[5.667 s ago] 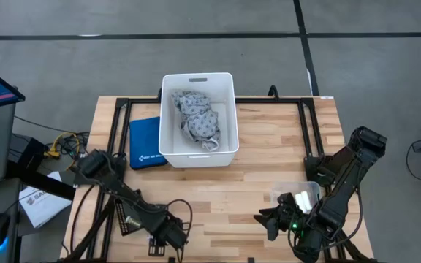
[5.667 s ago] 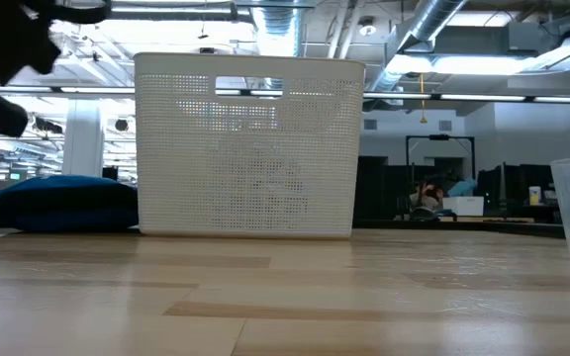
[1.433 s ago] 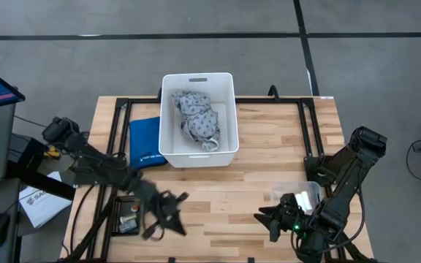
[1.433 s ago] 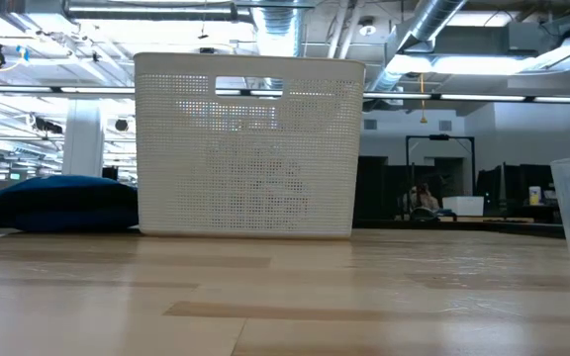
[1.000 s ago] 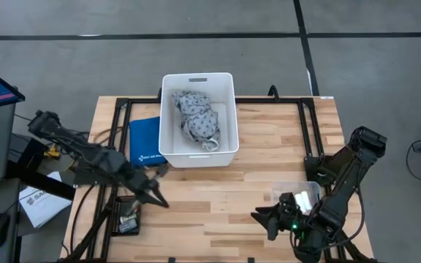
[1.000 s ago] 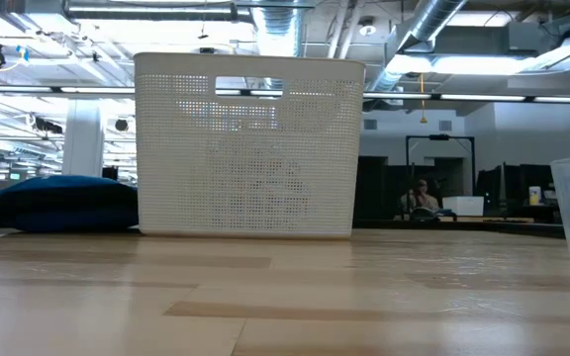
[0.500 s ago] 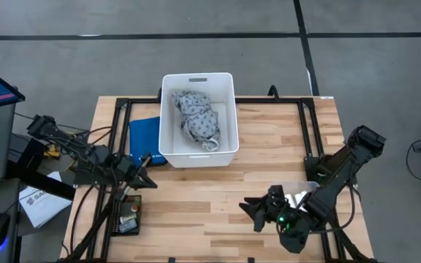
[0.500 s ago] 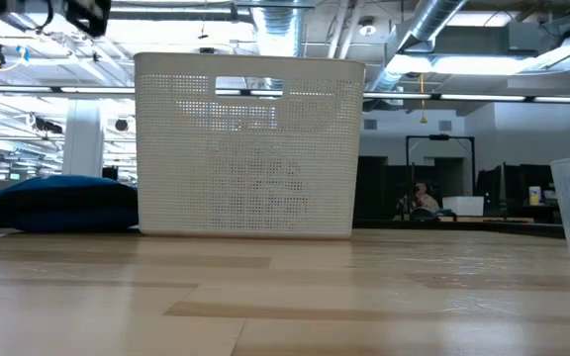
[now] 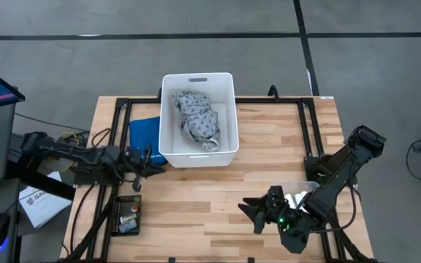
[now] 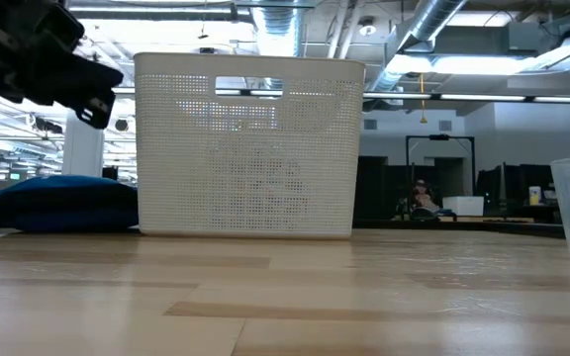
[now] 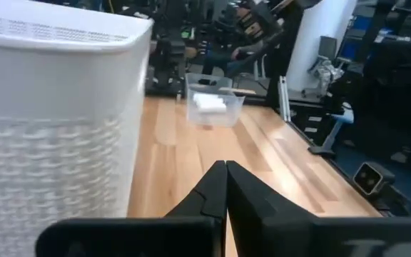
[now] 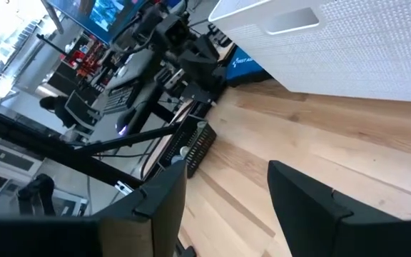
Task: Pick & Place Medicine items
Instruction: Return to Home Position
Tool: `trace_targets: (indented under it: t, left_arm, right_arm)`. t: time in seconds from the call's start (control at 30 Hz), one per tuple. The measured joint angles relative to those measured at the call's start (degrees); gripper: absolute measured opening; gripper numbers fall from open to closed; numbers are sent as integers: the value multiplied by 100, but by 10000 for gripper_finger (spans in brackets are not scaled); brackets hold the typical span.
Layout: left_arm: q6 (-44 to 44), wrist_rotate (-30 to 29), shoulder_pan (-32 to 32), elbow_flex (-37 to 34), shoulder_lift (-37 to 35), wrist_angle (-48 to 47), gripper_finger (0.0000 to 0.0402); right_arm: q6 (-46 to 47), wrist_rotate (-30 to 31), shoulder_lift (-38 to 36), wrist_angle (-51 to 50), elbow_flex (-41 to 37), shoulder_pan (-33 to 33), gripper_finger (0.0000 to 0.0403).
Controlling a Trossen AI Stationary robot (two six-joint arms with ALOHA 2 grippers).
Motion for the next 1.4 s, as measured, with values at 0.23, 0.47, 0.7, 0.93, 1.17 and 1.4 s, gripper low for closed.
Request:
trace_targets:
  t: [0.23,0.47,0.7,0.93,1.17,1.4]
  left_arm:
    - [242,352,726,0,-27,-203,0]
    - [387,852,1175,0,-34,-204,0]
    - [505,787,1024,0,-479,-215,0]
    - [552,481,872,0,-1127,-956,0]
    - [531,417,872,0,-1660,-1633,0]
    - [518,365,874,15,-1758,-1699,0]
  right_arm:
    - [0,0,0,80,0,0,193]
    - [0,0,0,93,0,23,193]
    - [2,0,0,219,0,111,193]
    - [2,0,0,266,0,204,193]
    - [-44,0,0,218,0,221,193]
    - [-46,2,0,216,0,346,193]
